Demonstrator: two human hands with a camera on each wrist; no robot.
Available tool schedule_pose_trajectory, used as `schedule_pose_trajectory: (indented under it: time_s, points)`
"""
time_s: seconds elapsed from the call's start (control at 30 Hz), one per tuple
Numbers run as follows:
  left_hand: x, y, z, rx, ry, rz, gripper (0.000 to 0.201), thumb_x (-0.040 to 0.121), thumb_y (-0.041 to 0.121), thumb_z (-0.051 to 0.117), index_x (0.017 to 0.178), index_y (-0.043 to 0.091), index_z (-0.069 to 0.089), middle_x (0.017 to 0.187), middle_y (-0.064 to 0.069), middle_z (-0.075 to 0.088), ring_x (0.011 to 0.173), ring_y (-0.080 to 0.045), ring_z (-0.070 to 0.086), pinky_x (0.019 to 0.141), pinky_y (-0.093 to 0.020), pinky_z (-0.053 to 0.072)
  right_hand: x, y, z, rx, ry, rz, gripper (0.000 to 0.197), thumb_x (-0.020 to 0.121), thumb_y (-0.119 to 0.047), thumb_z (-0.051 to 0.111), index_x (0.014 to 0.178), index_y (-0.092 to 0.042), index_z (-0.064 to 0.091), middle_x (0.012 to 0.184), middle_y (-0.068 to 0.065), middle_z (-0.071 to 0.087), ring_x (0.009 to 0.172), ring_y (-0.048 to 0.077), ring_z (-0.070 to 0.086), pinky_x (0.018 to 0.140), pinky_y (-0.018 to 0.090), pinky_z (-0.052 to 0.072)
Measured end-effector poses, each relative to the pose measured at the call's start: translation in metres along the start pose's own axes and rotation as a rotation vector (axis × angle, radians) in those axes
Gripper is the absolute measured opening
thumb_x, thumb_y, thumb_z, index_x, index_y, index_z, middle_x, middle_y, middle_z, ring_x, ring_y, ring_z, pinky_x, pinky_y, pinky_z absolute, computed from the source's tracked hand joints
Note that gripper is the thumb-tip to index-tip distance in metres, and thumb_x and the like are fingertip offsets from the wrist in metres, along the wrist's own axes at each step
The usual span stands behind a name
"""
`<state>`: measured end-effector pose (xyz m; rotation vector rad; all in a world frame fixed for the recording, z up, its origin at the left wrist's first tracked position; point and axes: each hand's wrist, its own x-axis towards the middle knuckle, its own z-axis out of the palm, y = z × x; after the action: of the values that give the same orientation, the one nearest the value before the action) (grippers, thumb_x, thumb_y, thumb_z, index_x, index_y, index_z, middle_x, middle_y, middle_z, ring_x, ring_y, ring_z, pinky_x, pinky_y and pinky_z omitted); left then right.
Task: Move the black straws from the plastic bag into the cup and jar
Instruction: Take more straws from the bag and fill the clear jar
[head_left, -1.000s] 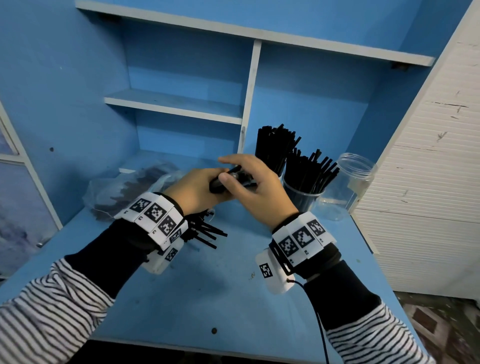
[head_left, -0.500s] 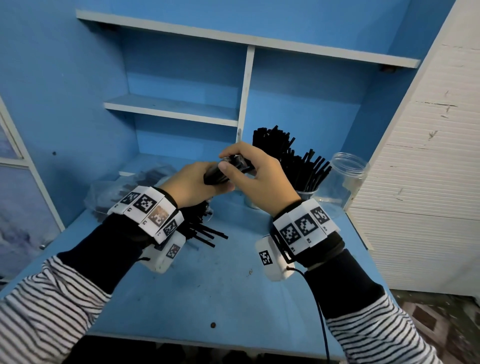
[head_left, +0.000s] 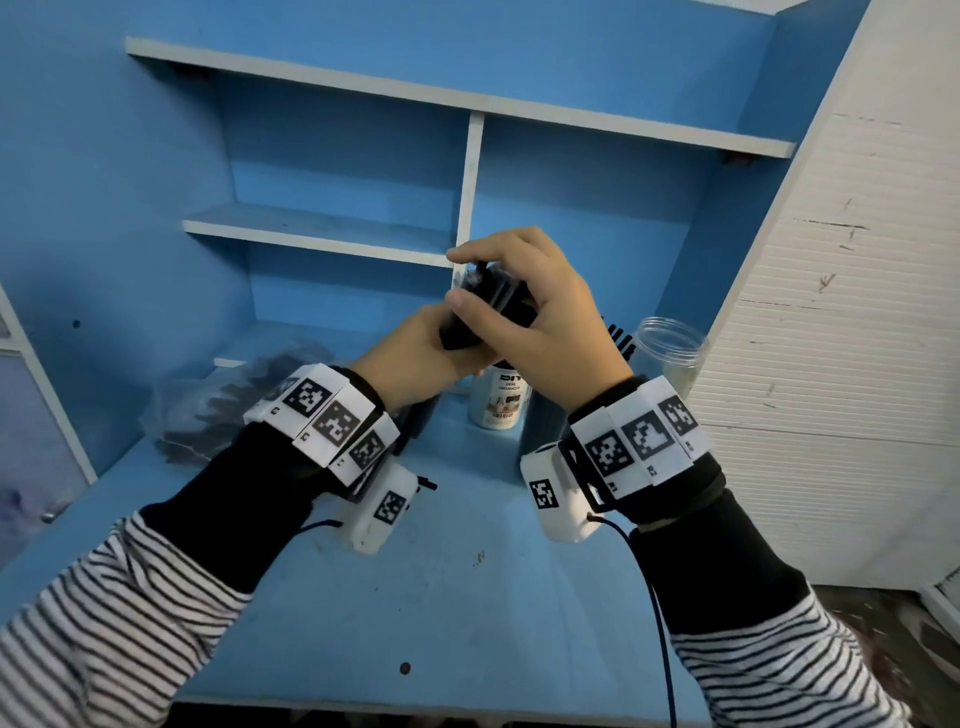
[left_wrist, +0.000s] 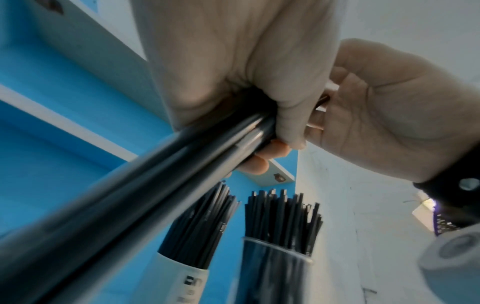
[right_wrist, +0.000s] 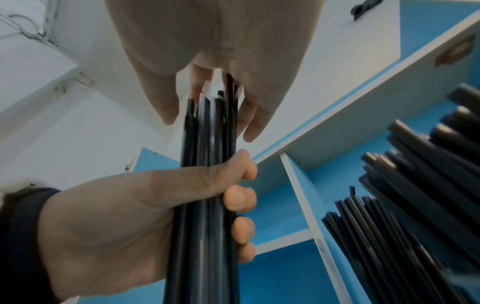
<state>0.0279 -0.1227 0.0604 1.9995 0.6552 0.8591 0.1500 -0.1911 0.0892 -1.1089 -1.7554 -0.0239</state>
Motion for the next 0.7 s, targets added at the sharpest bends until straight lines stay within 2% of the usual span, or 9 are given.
schedule_pose_trajectory:
  time_s: [0.07, 0.17, 0.23, 0.27, 0.3, 0.37, 0.47, 0.6, 0.7]
  points:
    - [-0.001, -0.001, 0.011, -0.121, 0.001, 0.005, 0.025, 0.077, 0.024, 0.067, 0.092, 0.004, 0.063, 0.089, -0.018, 0.069, 0.082, -0.02, 0.064, 0.079, -0.047, 0.053, 0.001, -0.001, -0.002, -0.024, -0.013, -0.028, 0.026, 0.088, -0.012, 0.065, 0.114, -0.014, 0.065, 0.112, -0.001, 0.057, 0.106, 0.003, 0.053, 0.094, 0.008, 0.036]
    - [-0.007, -0.007, 0.03, -0.273, -0.024, 0.0, 0.026, 0.071, 0.026, 0.07, 0.094, 0.016, 0.063, 0.106, -0.022, 0.067, 0.099, -0.024, 0.065, 0.089, -0.041, 0.053, -0.005, 0.003, -0.002, -0.034, -0.082, -0.035, 0.025, 0.089, -0.007, 0.062, 0.113, -0.012, 0.066, 0.111, -0.004, 0.058, 0.105, 0.001, 0.053, 0.093, 0.008, 0.036]
    - [-0.008, -0.022, 0.043, -0.301, -0.066, -0.064, 0.023, 0.077, 0.015, 0.072, 0.094, 0.022, 0.059, 0.101, -0.01, 0.067, 0.095, -0.016, 0.064, 0.086, -0.03, 0.054, -0.013, 0.012, 0.0, -0.068, -0.165, 0.025, 0.021, 0.09, -0.009, 0.061, 0.11, -0.012, 0.067, 0.107, -0.004, 0.062, 0.102, 0.002, 0.055, 0.092, 0.009, 0.039]
    - [-0.008, -0.031, 0.049, -0.243, -0.097, -0.111, 0.026, 0.082, 0.009, 0.071, 0.096, 0.024, 0.056, 0.098, 0.002, 0.064, 0.093, -0.01, 0.061, 0.082, -0.019, 0.051, -0.019, 0.018, 0.001, -0.095, -0.226, 0.082, 0.019, 0.091, -0.012, 0.061, 0.109, -0.012, 0.067, 0.106, -0.005, 0.063, 0.101, 0.003, 0.056, 0.09, 0.007, 0.04]
    - [-0.008, -0.04, 0.055, -0.133, -0.122, -0.145, 0.028, 0.085, 0.01, 0.07, 0.1, 0.026, 0.052, 0.096, 0.014, 0.057, 0.094, -0.006, 0.058, 0.076, -0.008, 0.046, -0.025, 0.024, 0.004, -0.117, -0.288, 0.139, 0.019, 0.092, -0.014, 0.06, 0.11, -0.013, 0.066, 0.107, -0.005, 0.064, 0.102, 0.003, 0.056, 0.088, 0.005, 0.039]
    - [-0.005, -0.059, 0.063, 0.058, -0.157, -0.174, 0.026, 0.088, 0.019, 0.067, 0.101, 0.031, 0.047, 0.092, 0.027, 0.048, 0.099, -0.003, 0.054, 0.065, -0.001, 0.04, -0.037, 0.032, 0.009, -0.139, -0.335, 0.187, 0.021, 0.093, -0.017, 0.059, 0.114, -0.014, 0.063, 0.111, -0.005, 0.062, 0.105, 0.003, 0.054, 0.088, 0.0, 0.035]
    - [-0.002, -0.064, 0.067, 0.081, -0.145, -0.178, 0.024, 0.087, 0.025, 0.065, 0.098, 0.036, 0.048, 0.093, 0.026, 0.054, 0.094, 0.002, 0.054, 0.067, -0.007, 0.04, -0.041, 0.035, 0.011, -0.143, -0.263, 0.174, 0.023, 0.092, -0.016, 0.06, 0.116, -0.015, 0.062, 0.114, -0.004, 0.06, 0.105, 0.002, 0.052, 0.089, -0.001, 0.033]
    - [-0.001, -0.057, 0.063, -0.015, -0.105, -0.187, 0.02, 0.084, 0.018, 0.069, 0.091, 0.031, 0.055, 0.087, 0.012, 0.064, 0.078, 0.01, 0.058, 0.068, -0.012, 0.045, -0.033, 0.034, 0.008, -0.132, -0.198, 0.15, 0.022, 0.093, -0.011, 0.058, 0.115, -0.01, 0.062, 0.115, 0.0, 0.059, 0.104, 0.005, 0.053, 0.09, 0.002, 0.035]
    - [-0.004, -0.069, 0.064, 0.006, -0.053, -0.303, 0.022, 0.074, 0.028, 0.076, 0.091, 0.027, 0.062, 0.093, 0.004, 0.07, 0.089, -0.01, 0.064, 0.081, -0.03, 0.053, -0.037, 0.037, 0.012, -0.182, -0.3, 0.211, 0.025, 0.097, -0.016, 0.052, 0.122, -0.011, 0.057, 0.118, 0.002, 0.058, 0.106, 0.01, 0.053, 0.084, 0.0, 0.035]
